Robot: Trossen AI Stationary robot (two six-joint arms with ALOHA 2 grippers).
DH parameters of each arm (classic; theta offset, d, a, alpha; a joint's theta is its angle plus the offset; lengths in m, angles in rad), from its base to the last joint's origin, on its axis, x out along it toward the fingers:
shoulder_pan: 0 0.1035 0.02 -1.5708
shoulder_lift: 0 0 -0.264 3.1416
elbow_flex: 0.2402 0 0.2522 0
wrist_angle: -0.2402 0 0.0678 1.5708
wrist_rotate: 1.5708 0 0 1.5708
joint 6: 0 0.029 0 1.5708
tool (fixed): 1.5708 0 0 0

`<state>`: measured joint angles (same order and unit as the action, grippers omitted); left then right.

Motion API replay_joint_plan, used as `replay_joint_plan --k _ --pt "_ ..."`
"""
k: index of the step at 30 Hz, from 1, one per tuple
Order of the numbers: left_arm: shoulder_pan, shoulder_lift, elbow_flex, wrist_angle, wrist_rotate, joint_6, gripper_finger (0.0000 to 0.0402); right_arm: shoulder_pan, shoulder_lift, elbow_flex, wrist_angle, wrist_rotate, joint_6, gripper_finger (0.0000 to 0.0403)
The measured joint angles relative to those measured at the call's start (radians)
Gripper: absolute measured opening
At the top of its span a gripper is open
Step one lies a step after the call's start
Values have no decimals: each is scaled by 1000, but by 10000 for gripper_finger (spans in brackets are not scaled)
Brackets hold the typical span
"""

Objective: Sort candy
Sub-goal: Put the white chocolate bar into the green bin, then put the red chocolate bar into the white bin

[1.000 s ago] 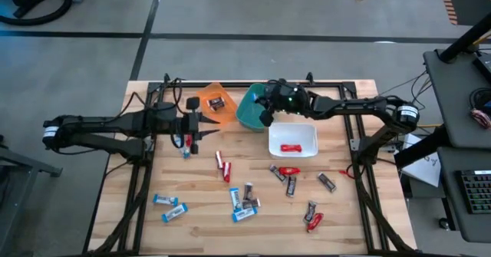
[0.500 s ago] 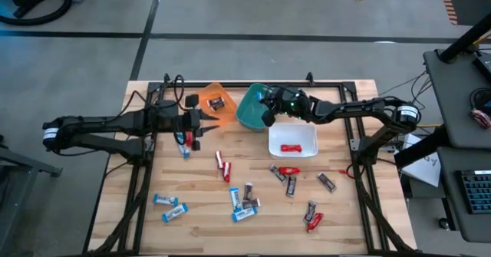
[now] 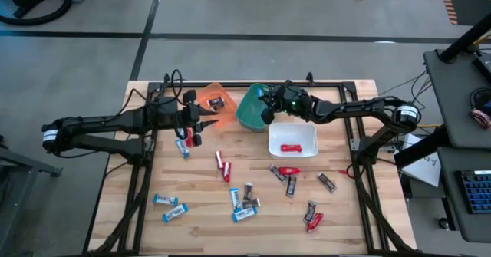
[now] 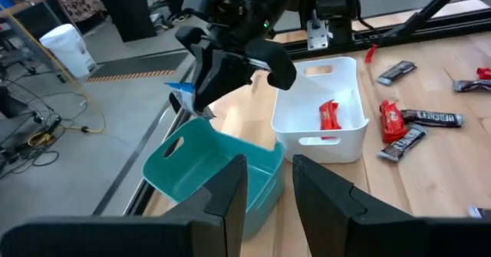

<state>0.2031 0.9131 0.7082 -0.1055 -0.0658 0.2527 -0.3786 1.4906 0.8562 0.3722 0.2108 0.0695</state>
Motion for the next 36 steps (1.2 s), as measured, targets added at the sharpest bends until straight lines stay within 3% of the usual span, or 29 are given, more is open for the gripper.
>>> replay_joint_plan --k 11,19,26,29,36 --pt "0 0 0 -29 0 -23 91 -2 1 0 0 0 2 144" --pt "0 0 0 -79 1 -108 91 0 -18 1 -26 -2 33 186" --pt "-11 14 -12 -134 135 -258 91 39 -116 85 -328 -122 115 190" --pt "-42 44 -25 -141 143 -298 91 80 -149 148 -479 -183 150 183" --pt "-151 150 -43 -153 159 -271 91 235 -157 317 -891 -193 221 164"
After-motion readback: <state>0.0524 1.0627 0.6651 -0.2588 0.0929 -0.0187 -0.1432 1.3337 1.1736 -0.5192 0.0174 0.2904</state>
